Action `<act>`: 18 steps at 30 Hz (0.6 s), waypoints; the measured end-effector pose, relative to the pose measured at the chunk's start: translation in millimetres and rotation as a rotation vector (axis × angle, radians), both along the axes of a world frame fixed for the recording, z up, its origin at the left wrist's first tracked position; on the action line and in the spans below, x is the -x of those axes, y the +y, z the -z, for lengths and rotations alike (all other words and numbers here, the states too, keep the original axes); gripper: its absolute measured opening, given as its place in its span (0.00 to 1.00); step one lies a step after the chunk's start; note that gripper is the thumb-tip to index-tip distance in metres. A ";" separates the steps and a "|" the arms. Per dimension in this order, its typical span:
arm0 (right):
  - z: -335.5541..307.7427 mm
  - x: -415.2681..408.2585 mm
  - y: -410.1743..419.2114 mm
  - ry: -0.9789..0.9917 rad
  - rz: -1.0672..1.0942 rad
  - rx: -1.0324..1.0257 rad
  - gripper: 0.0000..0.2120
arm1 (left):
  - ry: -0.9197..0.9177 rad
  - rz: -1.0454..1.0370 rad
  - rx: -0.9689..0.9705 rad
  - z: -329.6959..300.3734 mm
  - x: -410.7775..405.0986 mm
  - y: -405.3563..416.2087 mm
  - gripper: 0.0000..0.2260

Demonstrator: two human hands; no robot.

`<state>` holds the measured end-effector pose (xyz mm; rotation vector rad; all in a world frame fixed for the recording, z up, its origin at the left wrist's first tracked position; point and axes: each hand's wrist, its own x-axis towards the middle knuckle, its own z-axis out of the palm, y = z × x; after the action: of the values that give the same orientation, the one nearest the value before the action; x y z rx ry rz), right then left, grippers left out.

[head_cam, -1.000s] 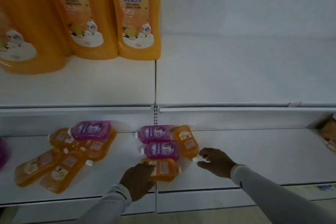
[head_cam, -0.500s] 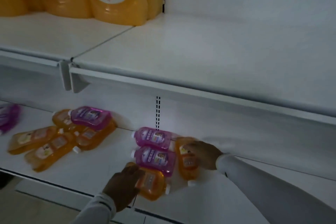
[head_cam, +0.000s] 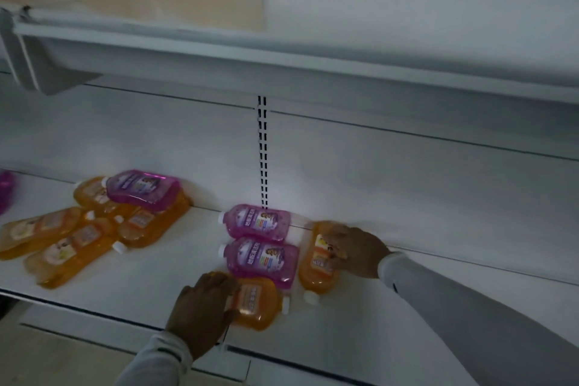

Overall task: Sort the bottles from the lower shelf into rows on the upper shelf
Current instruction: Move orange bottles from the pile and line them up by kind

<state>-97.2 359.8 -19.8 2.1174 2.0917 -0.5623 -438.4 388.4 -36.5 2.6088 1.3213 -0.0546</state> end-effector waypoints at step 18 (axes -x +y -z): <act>-10.5 14.2 -14.1 -0.269 -0.041 0.056 0.36 | 0.000 -0.179 0.217 -13.5 -8.4 -23.0 0.26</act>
<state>-111.3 345.7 -9.2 1.9882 1.9434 -0.3070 -430.1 365.4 -23.0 2.3033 1.4553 -0.1604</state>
